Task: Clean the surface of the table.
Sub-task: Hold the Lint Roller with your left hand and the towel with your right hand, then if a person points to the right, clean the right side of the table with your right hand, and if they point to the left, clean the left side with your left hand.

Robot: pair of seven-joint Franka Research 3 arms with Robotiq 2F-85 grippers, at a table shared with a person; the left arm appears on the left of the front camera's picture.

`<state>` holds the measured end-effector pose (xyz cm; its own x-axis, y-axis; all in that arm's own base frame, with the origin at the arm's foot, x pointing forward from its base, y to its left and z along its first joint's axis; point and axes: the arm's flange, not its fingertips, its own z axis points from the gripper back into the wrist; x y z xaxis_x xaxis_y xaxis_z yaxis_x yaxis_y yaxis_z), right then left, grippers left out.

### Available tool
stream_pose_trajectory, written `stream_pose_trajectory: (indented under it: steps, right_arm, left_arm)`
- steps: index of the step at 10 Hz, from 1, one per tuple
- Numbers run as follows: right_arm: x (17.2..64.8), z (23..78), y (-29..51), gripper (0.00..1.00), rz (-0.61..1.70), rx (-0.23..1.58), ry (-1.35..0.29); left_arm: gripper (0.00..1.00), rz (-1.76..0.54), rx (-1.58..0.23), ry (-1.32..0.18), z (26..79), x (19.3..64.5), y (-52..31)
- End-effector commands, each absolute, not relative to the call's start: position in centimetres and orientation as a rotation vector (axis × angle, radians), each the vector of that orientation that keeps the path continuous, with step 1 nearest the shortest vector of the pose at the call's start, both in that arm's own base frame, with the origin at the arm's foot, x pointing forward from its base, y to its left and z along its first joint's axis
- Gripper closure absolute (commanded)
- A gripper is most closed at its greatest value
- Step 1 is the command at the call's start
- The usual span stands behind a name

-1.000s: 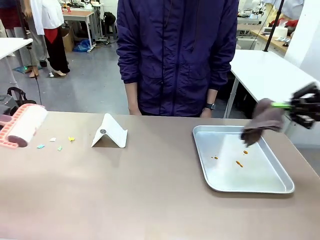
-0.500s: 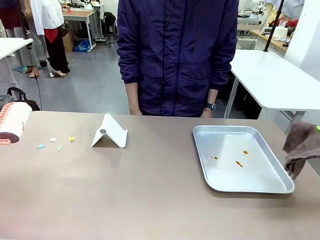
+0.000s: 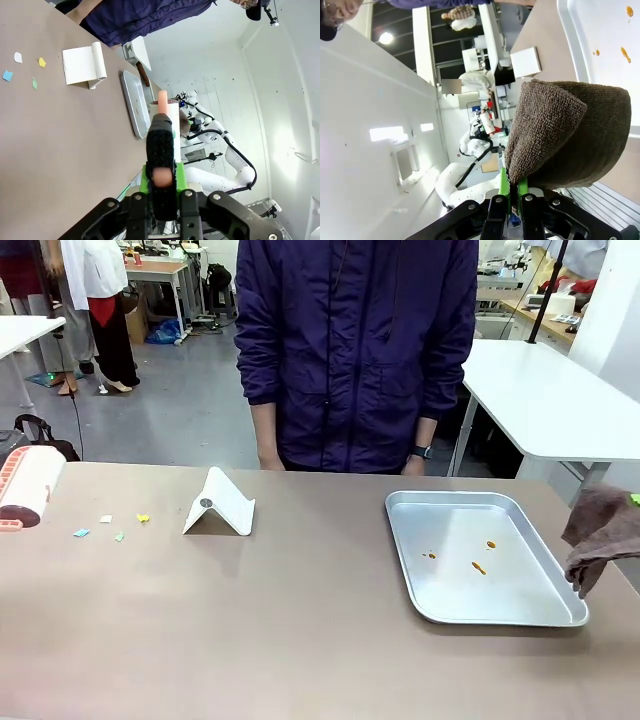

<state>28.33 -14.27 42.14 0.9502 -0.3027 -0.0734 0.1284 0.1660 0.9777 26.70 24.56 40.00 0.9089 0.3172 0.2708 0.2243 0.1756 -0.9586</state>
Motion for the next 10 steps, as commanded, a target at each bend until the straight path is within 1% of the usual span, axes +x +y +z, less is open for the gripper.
stream_pose_trajectory:
  steps: [1,10]
  right_arm:
    - [28.18,42.79,-14.18,1.0,-0.311,1.381,-0.153]
    - [28.18,42.79,-14.18,1.0,-0.311,1.381,-0.153]
  left_arm:
    - [1.0,0.052,-1.416,-0.466,40.36,26.23,24.53]
    - [1.0,0.052,-1.416,-0.466,40.36,26.23,24.53]
